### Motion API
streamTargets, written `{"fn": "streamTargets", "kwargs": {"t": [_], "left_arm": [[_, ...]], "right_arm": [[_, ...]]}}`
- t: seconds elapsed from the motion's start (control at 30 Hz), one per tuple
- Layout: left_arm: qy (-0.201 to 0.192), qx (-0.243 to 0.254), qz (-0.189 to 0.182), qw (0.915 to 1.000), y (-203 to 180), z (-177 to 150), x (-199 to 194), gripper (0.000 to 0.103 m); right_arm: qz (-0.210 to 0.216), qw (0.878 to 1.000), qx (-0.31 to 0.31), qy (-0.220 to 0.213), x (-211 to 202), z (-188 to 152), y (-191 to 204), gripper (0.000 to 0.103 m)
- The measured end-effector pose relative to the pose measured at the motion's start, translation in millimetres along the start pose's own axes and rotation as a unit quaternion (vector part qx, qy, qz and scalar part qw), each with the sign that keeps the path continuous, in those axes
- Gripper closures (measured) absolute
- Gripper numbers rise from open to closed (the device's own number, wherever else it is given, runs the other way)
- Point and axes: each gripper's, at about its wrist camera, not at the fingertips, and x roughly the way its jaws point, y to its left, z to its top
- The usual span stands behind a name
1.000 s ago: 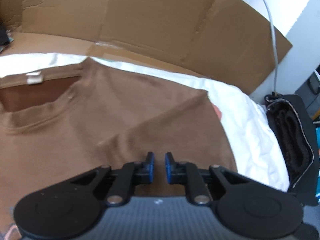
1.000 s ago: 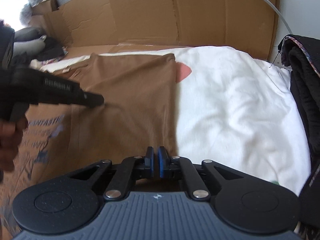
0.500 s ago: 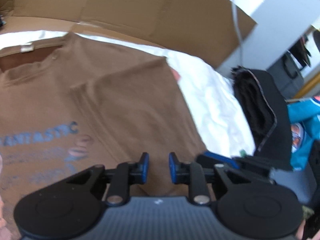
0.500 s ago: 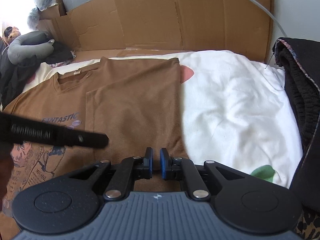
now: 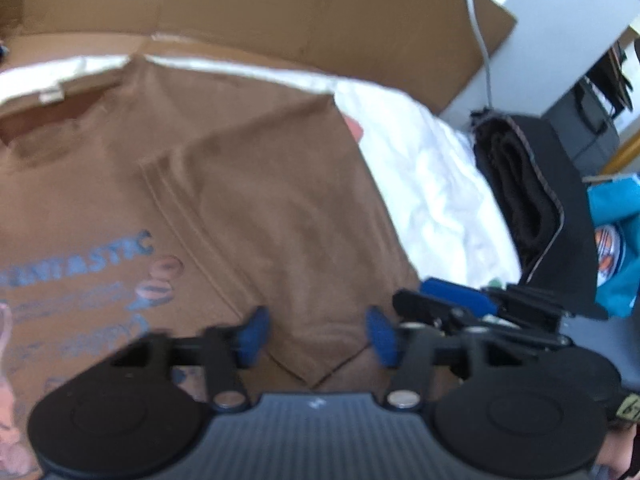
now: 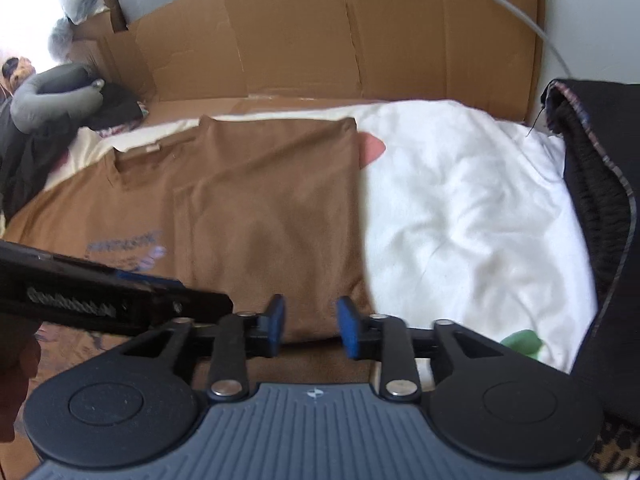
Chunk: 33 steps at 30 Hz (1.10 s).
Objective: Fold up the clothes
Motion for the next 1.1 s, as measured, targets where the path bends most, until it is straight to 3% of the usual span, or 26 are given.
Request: {"fn": "streamTargets", "kwargs": {"t": [0.13, 0.4, 0.47, 0.8, 1.1], "left_arm": [[0.001, -0.007, 0.004, 1.0000, 4.8, 11.0, -32.1, 0.031], [0.027, 0.005, 0.049, 0.9984, 16.9, 36.8, -113.7, 0.020], [0.033, 0.010, 0.059, 0.9977, 20.0, 46.7, -142.1, 0.019], [0.009, -0.022, 0.116, 0.9930, 36.1, 79.2, -292.5, 0.010], [-0.035, -0.022, 0.117, 0.9923, 38.0, 55.5, -391.4, 0.009]], "right_arm": [[0.017, 1.000, -0.006, 0.016, -25.6, 11.6, 5.7, 0.053], [0.032, 0.998, -0.018, 0.056, -85.0, 55.8, 19.3, 0.017], [0.036, 0.997, -0.014, 0.064, -107.2, 71.7, 21.2, 0.013], [0.031, 0.997, 0.009, 0.074, -217.1, 125.2, 54.2, 0.008], [0.005, 0.997, 0.040, 0.059, -294.2, 135.8, 88.9, 0.002]]}}
